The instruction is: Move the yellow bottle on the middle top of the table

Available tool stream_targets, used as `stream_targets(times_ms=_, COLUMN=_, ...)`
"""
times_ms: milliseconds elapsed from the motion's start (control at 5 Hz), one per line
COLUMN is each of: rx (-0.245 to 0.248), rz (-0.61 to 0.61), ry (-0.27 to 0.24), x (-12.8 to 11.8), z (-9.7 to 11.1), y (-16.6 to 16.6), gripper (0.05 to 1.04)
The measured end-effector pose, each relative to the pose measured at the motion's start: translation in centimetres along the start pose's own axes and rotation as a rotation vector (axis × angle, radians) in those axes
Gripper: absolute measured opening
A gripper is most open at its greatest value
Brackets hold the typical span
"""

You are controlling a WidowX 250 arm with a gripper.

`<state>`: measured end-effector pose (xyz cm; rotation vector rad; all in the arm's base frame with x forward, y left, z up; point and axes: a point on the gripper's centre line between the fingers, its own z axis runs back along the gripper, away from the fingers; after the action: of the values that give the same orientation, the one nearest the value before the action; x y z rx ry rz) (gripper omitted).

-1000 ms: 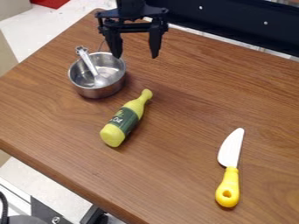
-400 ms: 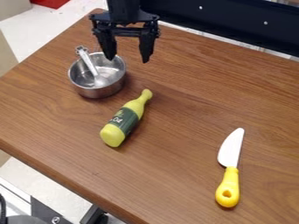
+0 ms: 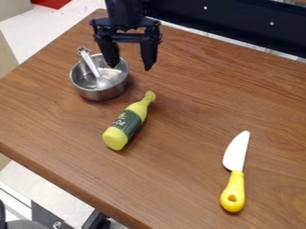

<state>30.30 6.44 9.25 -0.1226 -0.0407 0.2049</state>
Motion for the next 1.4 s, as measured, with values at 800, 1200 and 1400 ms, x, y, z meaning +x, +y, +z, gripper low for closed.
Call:
stream_targets(times_ms=800, rx=-0.008, rz=-0.157, ry=-0.01, x=-0.6, z=-3.7, y=-3.5, gripper=1.001)
stream_targets(times_ms=1200, rx=0.058, rz=-0.152, ry=0.008, x=-1.0, z=-5.0, y=-2.8, gripper=1.001)
stream_targets(times_ms=1400, rx=0.059, rz=-0.162, ry=0.001, x=-0.9, z=-5.5, y=-2.2, gripper=1.001)
